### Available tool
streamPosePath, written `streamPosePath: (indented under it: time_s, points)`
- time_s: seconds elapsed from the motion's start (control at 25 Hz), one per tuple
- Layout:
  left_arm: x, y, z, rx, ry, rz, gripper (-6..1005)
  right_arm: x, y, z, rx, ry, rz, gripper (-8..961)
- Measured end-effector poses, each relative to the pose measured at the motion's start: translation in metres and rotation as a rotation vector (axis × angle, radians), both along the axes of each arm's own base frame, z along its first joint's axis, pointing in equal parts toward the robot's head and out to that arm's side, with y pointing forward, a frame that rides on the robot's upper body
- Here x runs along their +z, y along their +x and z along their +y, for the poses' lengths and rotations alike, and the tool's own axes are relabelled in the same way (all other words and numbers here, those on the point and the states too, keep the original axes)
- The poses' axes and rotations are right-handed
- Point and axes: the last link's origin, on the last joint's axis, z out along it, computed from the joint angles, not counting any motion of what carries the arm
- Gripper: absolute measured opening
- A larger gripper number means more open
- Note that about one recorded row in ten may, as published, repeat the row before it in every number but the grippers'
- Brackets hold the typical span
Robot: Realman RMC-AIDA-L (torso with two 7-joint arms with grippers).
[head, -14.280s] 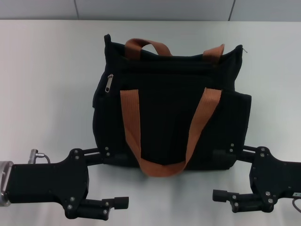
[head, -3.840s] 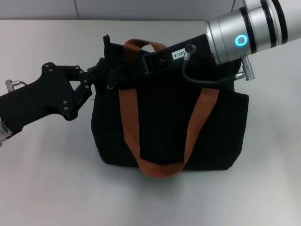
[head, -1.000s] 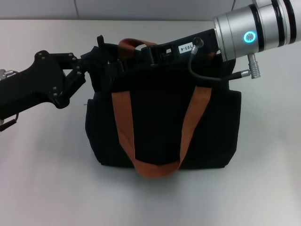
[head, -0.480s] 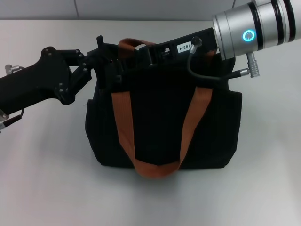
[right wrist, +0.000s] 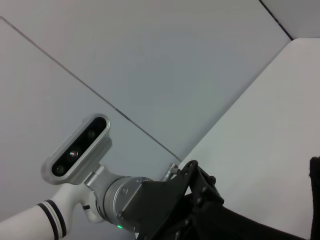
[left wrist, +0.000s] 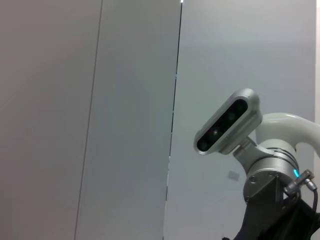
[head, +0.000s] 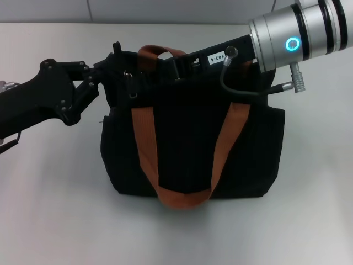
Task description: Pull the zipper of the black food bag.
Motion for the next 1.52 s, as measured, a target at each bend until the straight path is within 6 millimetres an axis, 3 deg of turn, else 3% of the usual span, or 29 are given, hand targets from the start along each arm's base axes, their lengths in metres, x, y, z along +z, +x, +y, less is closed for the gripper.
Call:
streamPosePath:
  time_s: [0.6, 1.16, 1.52]
  points:
    - [-0.0009, -0.0003, -0.0023, -0.001, -0.003, -0.003, 132, -0.0013, -0.0023, 0.0021, 0.012, 0.01, -0.007, 50]
    - [-0.0016, 0.0022, -0.0013, -0.01, -0.005, -0.007, 137, -0.0022, -0.0016, 0.0034, 0.008, 0.017, -0.016, 216]
    - [-0.0022, 0.0033, -0.0006, -0.013, -0.006, -0.01, 141, -0.0065, -0.0059, 0.0029, 0.022, 0.011, -0.031, 210]
